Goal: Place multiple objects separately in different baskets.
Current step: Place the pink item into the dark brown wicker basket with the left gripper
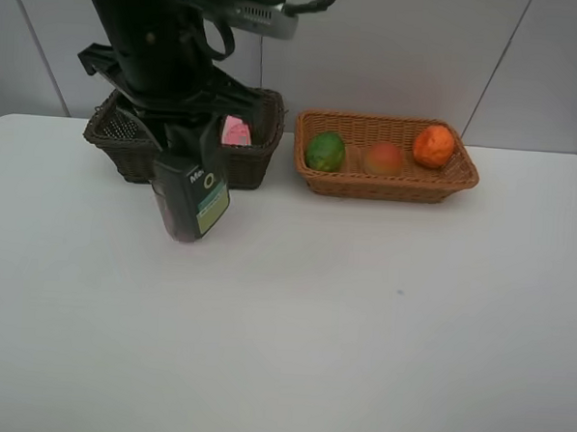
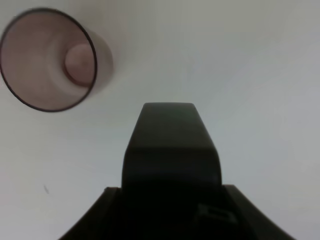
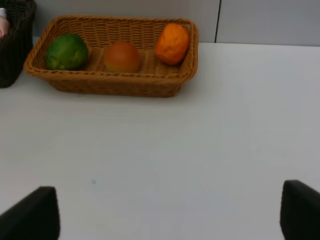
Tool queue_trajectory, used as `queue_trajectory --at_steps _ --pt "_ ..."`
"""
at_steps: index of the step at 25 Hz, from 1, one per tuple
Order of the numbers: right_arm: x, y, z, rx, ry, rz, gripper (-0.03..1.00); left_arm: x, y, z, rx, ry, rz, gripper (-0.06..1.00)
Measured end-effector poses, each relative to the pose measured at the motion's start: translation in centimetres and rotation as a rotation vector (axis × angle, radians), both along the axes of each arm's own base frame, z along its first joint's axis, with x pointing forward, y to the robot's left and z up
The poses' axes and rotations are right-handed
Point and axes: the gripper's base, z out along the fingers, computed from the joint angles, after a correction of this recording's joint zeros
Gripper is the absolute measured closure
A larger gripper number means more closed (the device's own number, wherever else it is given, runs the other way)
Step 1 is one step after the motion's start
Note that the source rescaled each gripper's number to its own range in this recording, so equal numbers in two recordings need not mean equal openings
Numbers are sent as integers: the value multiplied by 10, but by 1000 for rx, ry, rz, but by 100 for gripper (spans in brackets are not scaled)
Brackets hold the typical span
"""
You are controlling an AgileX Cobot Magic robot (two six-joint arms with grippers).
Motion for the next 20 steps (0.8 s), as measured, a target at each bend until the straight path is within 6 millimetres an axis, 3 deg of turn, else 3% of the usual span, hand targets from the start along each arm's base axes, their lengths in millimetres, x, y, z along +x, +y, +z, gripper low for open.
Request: queue_trajectory --at_steps 7,20 --pt "0 0 0 0 0 0 3 15 4 40 26 -168 4 44" --pt "0 0 0 0 0 0 3 67 64 53 -11 -371 221 44"
